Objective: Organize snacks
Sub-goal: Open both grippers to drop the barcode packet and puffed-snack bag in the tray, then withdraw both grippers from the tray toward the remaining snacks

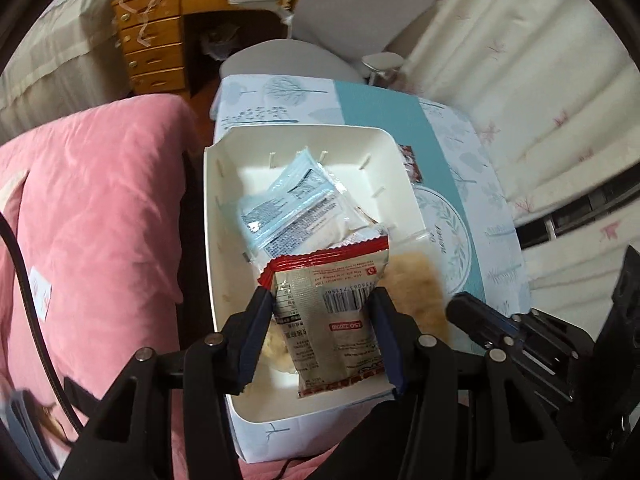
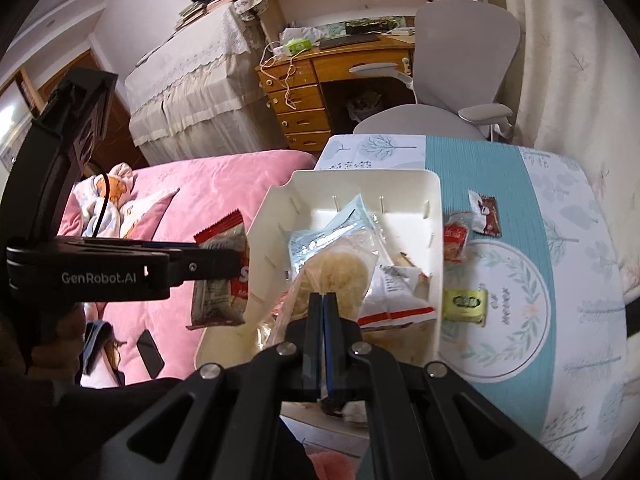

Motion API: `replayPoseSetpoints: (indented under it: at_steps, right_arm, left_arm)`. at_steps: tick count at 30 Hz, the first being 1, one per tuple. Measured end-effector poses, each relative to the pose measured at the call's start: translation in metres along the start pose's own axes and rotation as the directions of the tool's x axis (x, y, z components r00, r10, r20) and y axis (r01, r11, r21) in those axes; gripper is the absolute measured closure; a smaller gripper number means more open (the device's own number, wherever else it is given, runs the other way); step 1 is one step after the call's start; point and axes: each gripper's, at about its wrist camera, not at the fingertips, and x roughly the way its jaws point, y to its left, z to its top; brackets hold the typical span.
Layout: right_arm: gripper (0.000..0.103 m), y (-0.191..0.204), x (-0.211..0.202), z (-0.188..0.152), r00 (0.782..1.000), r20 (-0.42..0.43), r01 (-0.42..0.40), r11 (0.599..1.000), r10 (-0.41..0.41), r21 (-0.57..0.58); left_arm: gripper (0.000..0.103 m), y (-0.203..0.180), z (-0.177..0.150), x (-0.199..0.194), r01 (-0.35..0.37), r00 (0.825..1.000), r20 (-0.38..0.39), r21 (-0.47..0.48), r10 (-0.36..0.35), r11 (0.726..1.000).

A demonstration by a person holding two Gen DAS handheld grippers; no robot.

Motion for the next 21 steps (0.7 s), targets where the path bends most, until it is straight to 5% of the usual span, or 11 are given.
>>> replayPoseSetpoints:
  at_steps: [3, 7, 14, 21]
  right_arm:
    - [0.099, 0.000, 0.004, -0.005, 1.000, -0.014, 0.006, 0.998, -0.006, 0.057]
    - [0.088, 0.000, 0.002, -0.014, 0.999, -0.010, 0.031, 0.995, -0.030, 0.090]
    - [0.072, -0.017, -0.010, -0.033, 0.996, -0.005, 0.089, 0.980, -0.089, 0.176]
    - [0.070, -0.044, -0.016, -0.049, 0.988, -0.032, 0.156, 0.962, -0.153, 0.225]
  left_arm:
    - [0.032, -0.003, -0.002, 0.000, -0.001, 1.000, -0.001, 0.030, 0.001, 1.000]
    - [0.022, -0.007, -0.004, -0.002, 0.002, 1.000, 0.009, 0.057, -0.003, 0.998]
    - [0.018, -0.022, -0.007, 0.001, 0.026, 1.000, 0.009, 0.098, -0.027, 0.995]
    - [0.017, -0.045, -0.003, 0.008, 0.051, 0.999, 0.007, 0.145, -0.052, 0.988]
